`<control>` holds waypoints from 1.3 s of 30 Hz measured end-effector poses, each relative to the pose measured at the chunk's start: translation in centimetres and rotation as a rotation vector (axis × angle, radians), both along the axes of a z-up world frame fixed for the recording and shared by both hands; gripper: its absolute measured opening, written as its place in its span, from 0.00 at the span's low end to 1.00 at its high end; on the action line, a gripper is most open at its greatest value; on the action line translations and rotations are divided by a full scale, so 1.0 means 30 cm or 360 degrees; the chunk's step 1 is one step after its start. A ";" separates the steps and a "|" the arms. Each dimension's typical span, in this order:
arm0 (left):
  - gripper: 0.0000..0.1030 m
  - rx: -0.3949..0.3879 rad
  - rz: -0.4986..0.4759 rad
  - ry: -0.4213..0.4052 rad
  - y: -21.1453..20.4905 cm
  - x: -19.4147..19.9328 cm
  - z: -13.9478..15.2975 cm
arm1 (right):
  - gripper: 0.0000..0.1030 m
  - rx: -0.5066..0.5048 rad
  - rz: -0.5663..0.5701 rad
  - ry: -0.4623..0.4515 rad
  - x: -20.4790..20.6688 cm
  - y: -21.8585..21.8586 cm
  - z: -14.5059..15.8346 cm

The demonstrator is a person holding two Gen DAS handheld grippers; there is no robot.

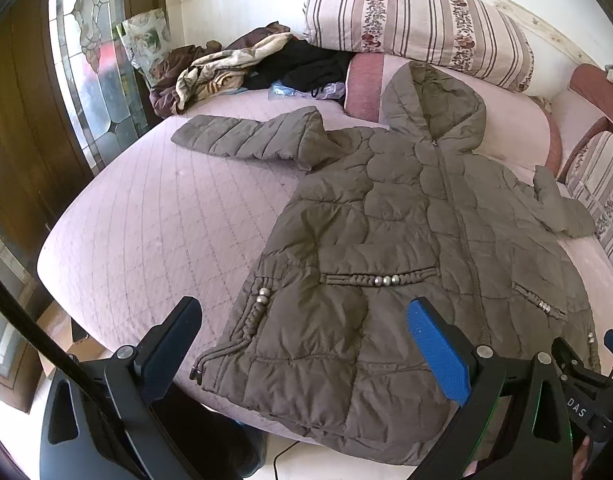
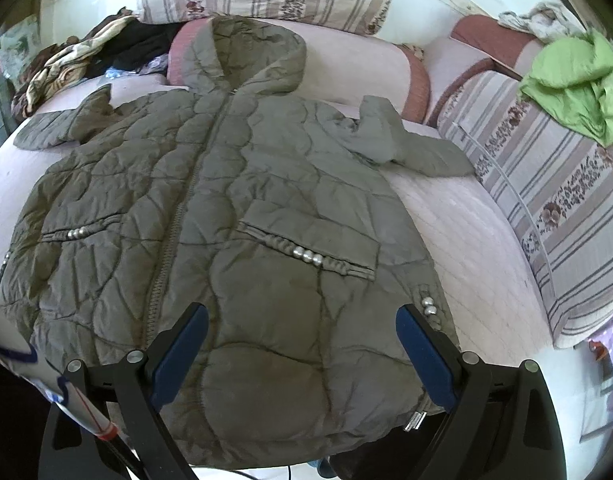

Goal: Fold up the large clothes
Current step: 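Move both tools over the olive jacket toward its hem, then grasp the jacket sleeve cuff with the left gripper and lift it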

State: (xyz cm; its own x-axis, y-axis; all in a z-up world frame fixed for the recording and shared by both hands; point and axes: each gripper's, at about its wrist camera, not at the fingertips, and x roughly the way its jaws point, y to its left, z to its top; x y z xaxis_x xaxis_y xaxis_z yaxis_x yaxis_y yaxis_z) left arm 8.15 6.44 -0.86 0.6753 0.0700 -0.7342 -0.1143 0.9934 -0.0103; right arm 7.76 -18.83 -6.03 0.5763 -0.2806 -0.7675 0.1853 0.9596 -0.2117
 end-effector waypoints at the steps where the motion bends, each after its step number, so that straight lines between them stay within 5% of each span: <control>1: 0.99 -0.0003 0.0006 0.0005 0.011 0.000 -0.003 | 0.94 -0.0002 0.0014 0.0002 0.002 0.011 0.001; 13: 0.99 -0.0087 0.0118 0.0081 0.148 0.001 -0.045 | 0.94 -0.0052 0.0170 -0.0020 0.066 0.144 0.053; 21: 0.99 -0.0122 0.0197 0.0100 0.223 0.004 -0.063 | 0.94 0.0020 0.0196 -0.0311 0.072 0.206 0.151; 33: 0.99 -0.0129 0.0262 0.0121 0.276 0.007 -0.079 | 0.90 0.0118 0.0230 -0.0085 0.080 0.219 0.042; 35: 0.99 -0.0124 0.0264 0.0123 0.277 0.010 -0.081 | 0.88 0.0117 0.0246 -0.0090 0.072 0.220 0.039; 39: 0.99 -0.0102 0.0278 0.0133 0.285 0.031 -0.084 | 0.61 0.0143 0.0304 -0.0070 0.070 0.230 0.025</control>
State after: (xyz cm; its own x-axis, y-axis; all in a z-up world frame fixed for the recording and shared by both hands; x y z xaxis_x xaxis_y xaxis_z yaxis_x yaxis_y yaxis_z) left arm 9.08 15.00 -3.38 0.5936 0.1320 -0.7939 -0.2878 0.9560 -0.0563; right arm 9.85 -11.93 -5.29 0.6459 -0.0945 -0.7575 0.0056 0.9929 -0.1191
